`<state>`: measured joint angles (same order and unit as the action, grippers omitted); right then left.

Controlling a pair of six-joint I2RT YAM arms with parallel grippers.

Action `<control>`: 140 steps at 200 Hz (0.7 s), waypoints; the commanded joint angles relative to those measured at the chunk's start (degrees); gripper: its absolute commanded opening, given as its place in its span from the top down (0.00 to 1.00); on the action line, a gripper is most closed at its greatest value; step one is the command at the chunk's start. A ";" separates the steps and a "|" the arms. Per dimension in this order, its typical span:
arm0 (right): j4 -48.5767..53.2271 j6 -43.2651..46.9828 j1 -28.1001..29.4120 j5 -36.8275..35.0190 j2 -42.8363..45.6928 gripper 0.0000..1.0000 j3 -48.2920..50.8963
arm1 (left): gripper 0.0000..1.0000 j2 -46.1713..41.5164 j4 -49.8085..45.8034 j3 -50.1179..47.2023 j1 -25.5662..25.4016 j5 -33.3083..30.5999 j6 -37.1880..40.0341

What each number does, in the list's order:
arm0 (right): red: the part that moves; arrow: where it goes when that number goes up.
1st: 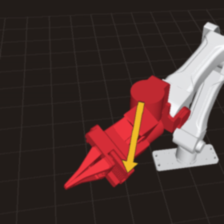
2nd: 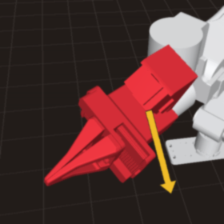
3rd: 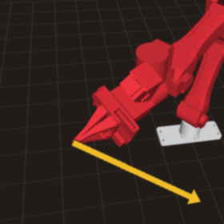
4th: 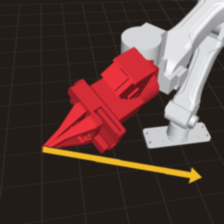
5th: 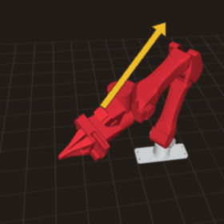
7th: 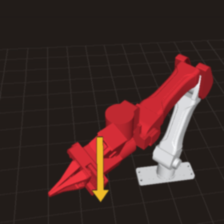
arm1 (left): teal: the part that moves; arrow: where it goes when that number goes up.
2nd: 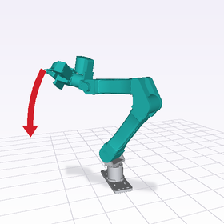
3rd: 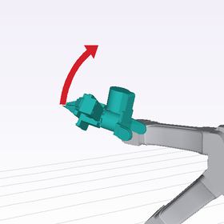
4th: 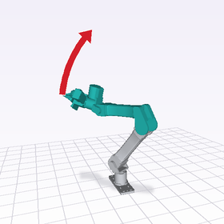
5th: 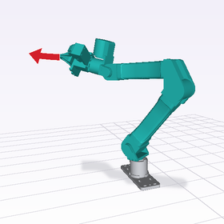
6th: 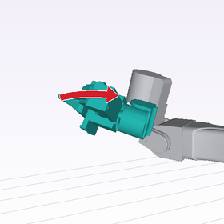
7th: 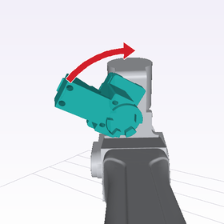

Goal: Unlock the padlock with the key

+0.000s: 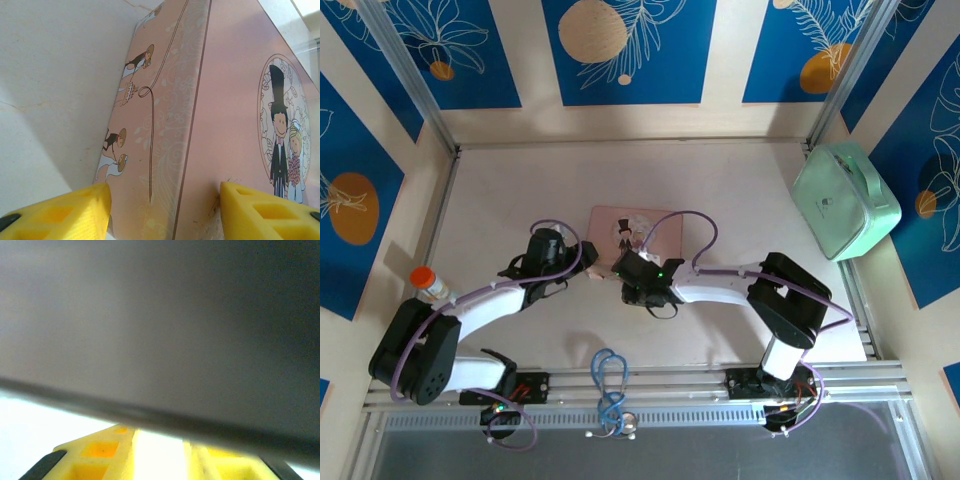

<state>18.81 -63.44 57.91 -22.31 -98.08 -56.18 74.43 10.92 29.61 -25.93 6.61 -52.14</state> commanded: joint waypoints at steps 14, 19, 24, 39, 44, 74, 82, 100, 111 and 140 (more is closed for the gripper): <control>-0.62 0.93 -0.35 -1.14 -1.97 0.71 -1.29 | 0.43 -0.27 -6.76 -2.35 0.45 -0.11 -0.14; -0.61 0.90 -0.42 -1.23 -2.01 0.73 -1.42 | 0.43 -0.27 -6.79 -2.42 0.44 -0.11 -0.23; -0.53 0.86 -0.36 -1.31 -2.12 0.74 -1.52 | 0.43 -0.39 -6.64 -2.52 0.44 -0.11 -0.28; -0.10 0.61 -0.39 -1.62 -2.30 0.77 -1.68 | 0.43 -0.51 -6.70 -2.79 0.42 -0.02 -0.42; -0.02 0.52 -0.46 -1.77 -2.30 0.80 -1.65 | 0.43 -0.50 -6.68 -2.94 0.37 -0.10 -0.35; 0.38 0.25 -0.76 -1.99 -2.10 0.92 -1.52 | 0.43 -0.42 -6.28 -3.41 0.36 -0.02 -0.77; 0.59 0.16 -0.87 -1.96 -1.96 0.92 -1.52 | 0.43 -0.39 -6.19 -3.50 0.27 -0.02 -0.80; 0.71 0.48 -1.09 -1.97 -1.53 0.92 -1.34 | 0.43 -0.40 -6.18 -3.63 0.18 -0.11 -0.70; 0.94 1.13 -1.27 -1.77 -1.04 0.93 -1.38 | 0.43 -0.51 -6.24 -3.76 0.18 -0.19 -0.70; 1.46 4.47 -1.92 1.69 -0.80 0.87 -2.10 | 0.43 -0.67 -6.31 -3.94 0.18 -0.38 -0.51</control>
<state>17.47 -61.65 57.25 -22.06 -99.13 -56.93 73.54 11.88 28.21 -25.93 6.55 -52.75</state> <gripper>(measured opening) 0.094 0.568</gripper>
